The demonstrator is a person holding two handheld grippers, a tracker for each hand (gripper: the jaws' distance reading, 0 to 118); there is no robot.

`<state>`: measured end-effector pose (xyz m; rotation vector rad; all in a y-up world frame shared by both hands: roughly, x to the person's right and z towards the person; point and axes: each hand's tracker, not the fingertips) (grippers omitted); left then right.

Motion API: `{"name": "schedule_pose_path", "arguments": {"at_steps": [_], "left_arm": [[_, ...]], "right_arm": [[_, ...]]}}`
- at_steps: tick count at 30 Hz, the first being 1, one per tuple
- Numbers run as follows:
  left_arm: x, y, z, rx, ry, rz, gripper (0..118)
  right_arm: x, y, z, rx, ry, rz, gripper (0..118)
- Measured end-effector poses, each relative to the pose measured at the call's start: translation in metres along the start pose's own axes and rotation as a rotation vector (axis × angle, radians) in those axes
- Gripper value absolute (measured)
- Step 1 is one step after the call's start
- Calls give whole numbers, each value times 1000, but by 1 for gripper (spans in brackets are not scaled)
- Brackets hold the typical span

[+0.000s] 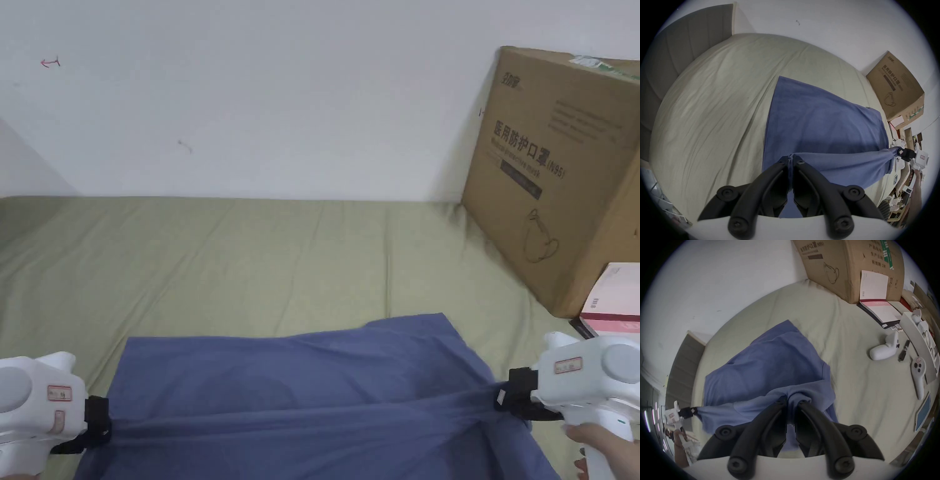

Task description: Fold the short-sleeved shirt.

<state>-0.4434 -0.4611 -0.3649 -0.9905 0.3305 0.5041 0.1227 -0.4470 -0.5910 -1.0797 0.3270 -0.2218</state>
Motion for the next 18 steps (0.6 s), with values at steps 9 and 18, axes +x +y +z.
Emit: {"name": "schedule_pose_path", "arguments": {"at_steps": [9,18], "left_arm": [[-5,-2,-17,57,-8,34,103],[39,-65,97,508,-175,-36,102]], "right_arm": [[11,-4,-22,135,-96,-18,110],[-14,-61,110,579,84,212,109]]}}
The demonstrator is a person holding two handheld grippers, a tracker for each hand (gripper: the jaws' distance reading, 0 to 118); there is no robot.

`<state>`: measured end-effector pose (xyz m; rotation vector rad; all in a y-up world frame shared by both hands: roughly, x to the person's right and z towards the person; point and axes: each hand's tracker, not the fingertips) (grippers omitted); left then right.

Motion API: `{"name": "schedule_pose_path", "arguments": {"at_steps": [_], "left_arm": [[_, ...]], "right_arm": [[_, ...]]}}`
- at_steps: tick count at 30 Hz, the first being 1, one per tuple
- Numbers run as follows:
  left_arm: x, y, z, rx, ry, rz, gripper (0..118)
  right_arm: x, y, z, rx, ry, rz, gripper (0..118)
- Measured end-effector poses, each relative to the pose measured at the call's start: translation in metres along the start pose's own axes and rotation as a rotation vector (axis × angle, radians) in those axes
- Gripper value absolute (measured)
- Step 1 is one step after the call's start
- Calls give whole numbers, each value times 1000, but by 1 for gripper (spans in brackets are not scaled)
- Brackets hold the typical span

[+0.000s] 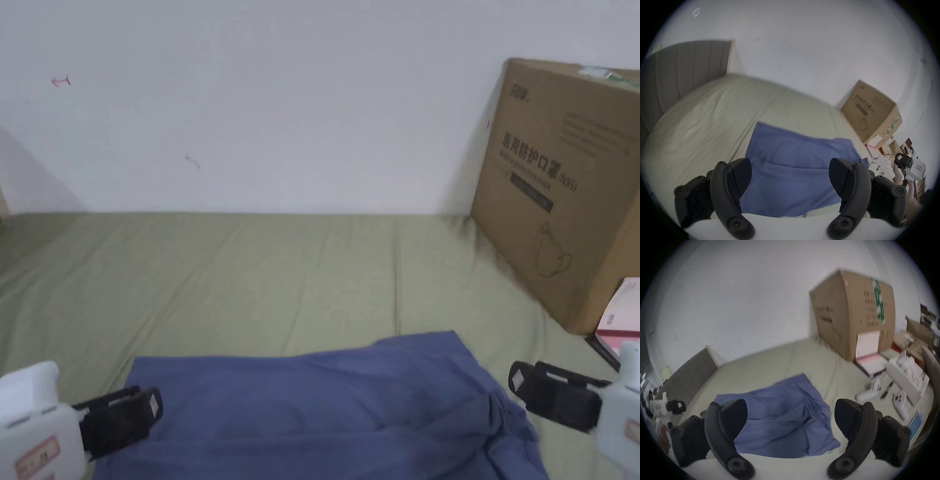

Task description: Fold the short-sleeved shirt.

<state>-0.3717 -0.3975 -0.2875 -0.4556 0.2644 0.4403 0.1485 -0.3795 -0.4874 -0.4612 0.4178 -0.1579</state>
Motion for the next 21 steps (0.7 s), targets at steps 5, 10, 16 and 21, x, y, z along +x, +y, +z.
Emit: {"name": "schedule_pose_path", "arguments": {"at_steps": [5,10,16,21], "left_arm": [[33,-25,52,192,-13,-164,18],[44,-31,69,121,16,-250,0],[14,12,43,-187,124,-142,0],[-56,-7,-32,-560,174,28,1]], "right_arm": [[-26,-21,54,191,101,59,12],[-42,-26,62,162,175,-30,0],[-36,-30,65,156,146,-79,0],[-39,-26,64,75,159,-102,0]]}}
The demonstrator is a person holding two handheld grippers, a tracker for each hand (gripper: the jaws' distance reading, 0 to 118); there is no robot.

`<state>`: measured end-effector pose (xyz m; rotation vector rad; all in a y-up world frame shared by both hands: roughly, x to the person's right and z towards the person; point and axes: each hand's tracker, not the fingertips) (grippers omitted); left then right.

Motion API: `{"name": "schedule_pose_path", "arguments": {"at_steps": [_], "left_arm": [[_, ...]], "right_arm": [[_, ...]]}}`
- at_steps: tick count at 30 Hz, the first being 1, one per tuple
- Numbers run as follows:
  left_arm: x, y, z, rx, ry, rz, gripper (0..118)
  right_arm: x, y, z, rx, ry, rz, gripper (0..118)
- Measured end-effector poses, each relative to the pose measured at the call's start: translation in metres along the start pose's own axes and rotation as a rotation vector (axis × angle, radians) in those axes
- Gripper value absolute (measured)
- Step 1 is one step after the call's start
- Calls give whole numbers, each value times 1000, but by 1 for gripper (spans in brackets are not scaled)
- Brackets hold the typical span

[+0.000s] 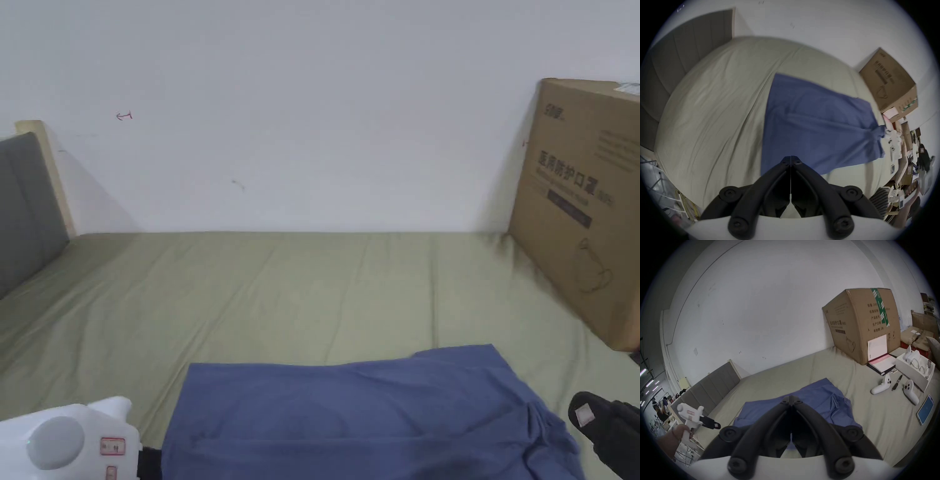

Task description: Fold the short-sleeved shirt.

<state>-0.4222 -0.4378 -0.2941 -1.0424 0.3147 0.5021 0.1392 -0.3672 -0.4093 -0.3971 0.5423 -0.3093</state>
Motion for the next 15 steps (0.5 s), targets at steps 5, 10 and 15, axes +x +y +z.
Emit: {"name": "schedule_pose_path", "arguments": {"at_steps": [5,10,15], "left_arm": [[-17,-7,-44,-40,-2,23,116],[-21,-19,-91,-128,75,19,115],[-26,-40,-113,-74,73,-91,118]], "right_arm": [[10,-16,-13,-70,-12,5,0],[5,-21,-21,-105,-11,-21,0],[6,-19,-27,-104,-37,76,0]]}}
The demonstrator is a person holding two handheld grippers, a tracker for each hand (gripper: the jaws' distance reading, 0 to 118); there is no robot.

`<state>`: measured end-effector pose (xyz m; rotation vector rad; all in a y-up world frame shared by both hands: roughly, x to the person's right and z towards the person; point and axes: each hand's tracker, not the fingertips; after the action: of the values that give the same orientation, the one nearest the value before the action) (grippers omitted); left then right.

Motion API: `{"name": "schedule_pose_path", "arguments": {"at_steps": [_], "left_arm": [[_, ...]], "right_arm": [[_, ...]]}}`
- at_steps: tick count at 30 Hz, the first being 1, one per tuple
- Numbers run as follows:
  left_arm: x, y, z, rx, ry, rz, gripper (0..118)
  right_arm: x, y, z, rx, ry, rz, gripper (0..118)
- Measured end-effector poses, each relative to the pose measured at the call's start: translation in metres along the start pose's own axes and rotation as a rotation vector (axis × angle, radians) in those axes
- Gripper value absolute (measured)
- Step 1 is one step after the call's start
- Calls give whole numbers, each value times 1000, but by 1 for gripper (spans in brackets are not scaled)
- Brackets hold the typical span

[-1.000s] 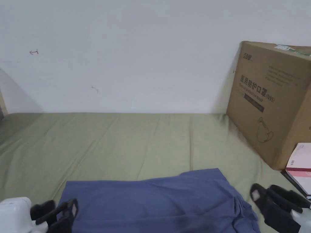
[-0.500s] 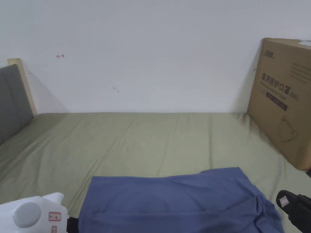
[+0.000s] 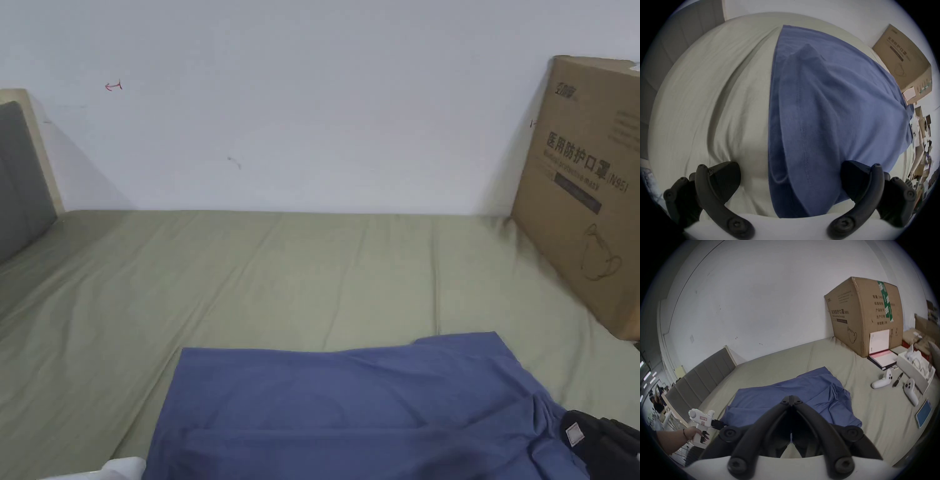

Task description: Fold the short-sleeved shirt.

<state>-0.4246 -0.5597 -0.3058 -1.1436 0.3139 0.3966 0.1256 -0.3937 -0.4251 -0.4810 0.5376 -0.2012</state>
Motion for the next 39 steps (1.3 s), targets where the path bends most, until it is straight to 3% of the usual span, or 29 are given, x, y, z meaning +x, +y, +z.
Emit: {"name": "schedule_pose_path", "arguments": {"at_steps": [3,5,7,9,10,13,16,17,19,20,21,24,26,27,29,31,33,34,39], "left_arm": [[8,-3,3,13,30,-4,114],[13,-6,18,72,65,-20,76],[20,-11,41,185,70,-64,8],[26,-14,57,260,49,-92,1],[29,-14,62,256,-19,-81,2],[33,-7,74,236,-23,-78,2],[37,5,90,278,-58,-71,2],[35,10,93,282,-76,-47,2],[31,15,97,284,-112,11,2],[32,19,101,285,-122,26,2],[30,21,102,287,-117,29,2],[33,24,102,277,-95,15,2],[34,22,99,264,-69,-1,2],[33,21,98,261,-68,-1,2],[31,20,93,241,-64,14,2],[28,17,89,220,-61,30,2],[25,14,87,209,-68,43,2],[25,13,88,207,-66,44,2],[19,12,107,226,-117,74,2]], "right_arm": [[6,-2,-6,-12,-6,13,0],[8,-4,-7,-42,-10,22,0],[8,-6,-7,-71,-24,55,0],[19,-5,-7,-77,-36,48,0],[18,-3,-7,-102,-37,21,0],[47,1,-23,-213,-55,-30,0],[88,3,-44,-307,-84,-150,0],[102,3,-55,-361,-79,-207,22],[120,0,-78,-501,-118,-297,115],[125,-6,-88,-584,-180,-288,118],[130,-12,-97,-622,-231,-287,118],[147,-27,-129,-724,-264,-236,113],[152,-36,-139,-750,-272,-171,79],[153,-38,-142,-756,-259,-162,68],[151,-40,-138,-775,-325,-75,53],[145,-36,-129,-722,-274,-74,7],[143,-32,-122,-696,-196,-122,7],[140,-29,-117,-680,-203,-127,7],[127,-13,-77,-622,-157,-89,7]]}}
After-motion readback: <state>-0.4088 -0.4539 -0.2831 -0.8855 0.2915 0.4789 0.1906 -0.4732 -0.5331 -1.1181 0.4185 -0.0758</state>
